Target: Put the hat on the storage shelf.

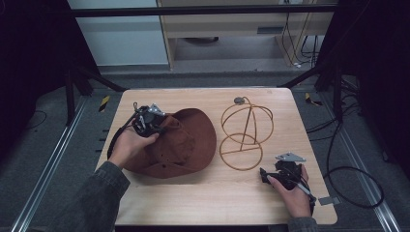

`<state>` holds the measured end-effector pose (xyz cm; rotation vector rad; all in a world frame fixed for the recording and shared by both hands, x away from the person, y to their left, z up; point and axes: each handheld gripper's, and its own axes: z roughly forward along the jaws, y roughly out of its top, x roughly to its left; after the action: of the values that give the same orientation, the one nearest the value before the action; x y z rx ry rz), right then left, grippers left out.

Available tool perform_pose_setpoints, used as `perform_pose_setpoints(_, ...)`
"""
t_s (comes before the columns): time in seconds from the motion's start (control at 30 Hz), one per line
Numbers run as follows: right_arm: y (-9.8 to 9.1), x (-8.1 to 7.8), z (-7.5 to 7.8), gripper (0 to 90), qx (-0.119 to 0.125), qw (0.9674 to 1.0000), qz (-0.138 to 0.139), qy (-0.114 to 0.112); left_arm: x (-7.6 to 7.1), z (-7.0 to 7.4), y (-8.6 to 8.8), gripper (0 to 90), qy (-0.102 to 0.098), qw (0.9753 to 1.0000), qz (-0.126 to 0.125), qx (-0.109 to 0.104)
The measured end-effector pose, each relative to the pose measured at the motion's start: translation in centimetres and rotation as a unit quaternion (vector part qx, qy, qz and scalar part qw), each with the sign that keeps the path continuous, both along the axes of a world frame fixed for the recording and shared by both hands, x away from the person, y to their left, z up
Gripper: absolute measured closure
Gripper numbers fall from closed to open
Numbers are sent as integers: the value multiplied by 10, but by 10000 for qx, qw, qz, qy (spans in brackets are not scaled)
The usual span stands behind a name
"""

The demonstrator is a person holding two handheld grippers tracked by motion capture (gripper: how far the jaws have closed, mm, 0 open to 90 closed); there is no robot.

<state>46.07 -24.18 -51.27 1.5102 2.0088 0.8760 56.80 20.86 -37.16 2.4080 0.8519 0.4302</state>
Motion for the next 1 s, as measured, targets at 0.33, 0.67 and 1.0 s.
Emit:
perform_pose_setpoints(0.33,0,0,0,31,2,10000,1,4,-20,35,10,885,-467,9985,-82,-256)
perform_pose_setpoints(0.67,0,0,0,29,2,10000,-2,7,-33,55,14,886,-581,9980,-161,-196)
perform_pose_setpoints(1.0,0,0,0,29,0,10000,0,3,-38,71,18,886,-766,9963,-229,-329)
